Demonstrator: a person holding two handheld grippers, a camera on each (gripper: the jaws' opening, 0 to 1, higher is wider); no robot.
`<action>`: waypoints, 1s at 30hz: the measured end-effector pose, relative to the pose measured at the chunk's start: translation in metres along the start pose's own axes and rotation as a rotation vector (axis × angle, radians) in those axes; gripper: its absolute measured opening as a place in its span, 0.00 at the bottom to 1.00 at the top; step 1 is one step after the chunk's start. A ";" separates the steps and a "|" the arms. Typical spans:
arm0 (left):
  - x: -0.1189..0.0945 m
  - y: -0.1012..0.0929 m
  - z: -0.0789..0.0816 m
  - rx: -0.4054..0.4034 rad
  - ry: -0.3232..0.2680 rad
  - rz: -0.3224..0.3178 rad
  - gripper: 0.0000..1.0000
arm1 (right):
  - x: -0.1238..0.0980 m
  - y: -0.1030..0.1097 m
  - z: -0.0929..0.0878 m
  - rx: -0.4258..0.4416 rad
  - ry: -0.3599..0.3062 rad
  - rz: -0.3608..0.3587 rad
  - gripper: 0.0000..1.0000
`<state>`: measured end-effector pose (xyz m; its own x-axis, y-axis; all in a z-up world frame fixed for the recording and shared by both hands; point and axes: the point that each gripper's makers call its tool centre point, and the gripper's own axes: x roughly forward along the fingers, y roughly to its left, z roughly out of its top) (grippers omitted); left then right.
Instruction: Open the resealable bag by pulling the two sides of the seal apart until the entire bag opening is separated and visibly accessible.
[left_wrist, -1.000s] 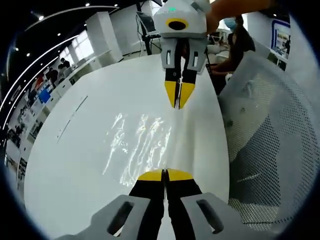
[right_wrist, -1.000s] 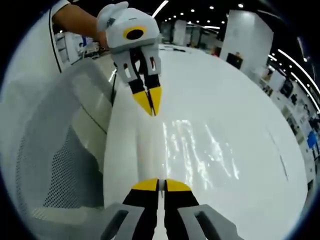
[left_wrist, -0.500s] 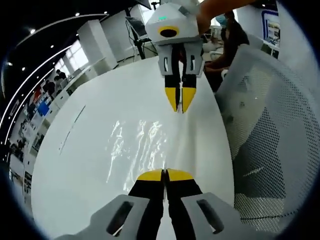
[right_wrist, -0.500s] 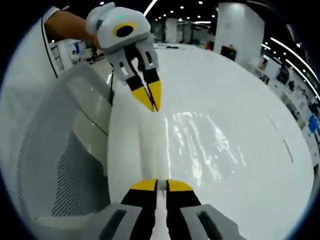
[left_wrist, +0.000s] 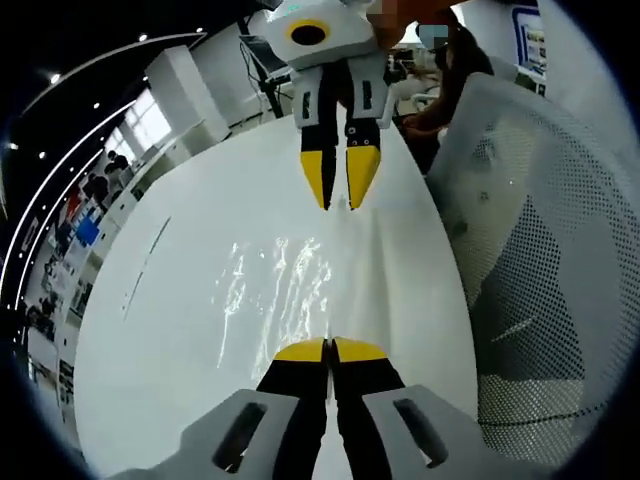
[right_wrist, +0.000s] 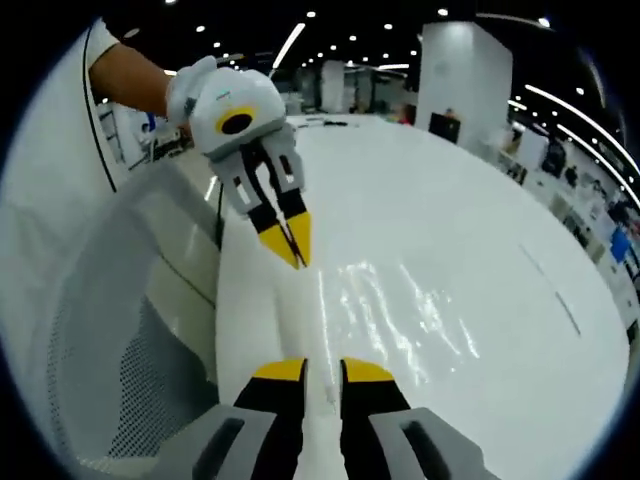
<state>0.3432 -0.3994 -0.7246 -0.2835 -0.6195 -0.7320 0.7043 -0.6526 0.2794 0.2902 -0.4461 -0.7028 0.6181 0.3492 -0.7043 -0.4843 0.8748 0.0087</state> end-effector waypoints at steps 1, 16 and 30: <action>0.000 0.000 0.000 0.002 -0.001 0.000 0.00 | 0.001 -0.001 0.003 0.002 -0.006 -0.001 0.08; 0.000 -0.004 0.006 0.022 -0.012 0.009 0.00 | 0.026 0.008 0.001 -0.009 0.051 0.067 0.08; 0.002 -0.006 0.008 0.042 -0.017 0.012 0.00 | 0.032 0.008 -0.005 0.007 0.082 0.079 0.07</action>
<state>0.3336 -0.4007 -0.7231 -0.2864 -0.6344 -0.7180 0.6796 -0.6627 0.3145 0.3033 -0.4299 -0.7291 0.5250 0.3889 -0.7570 -0.5254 0.8479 0.0713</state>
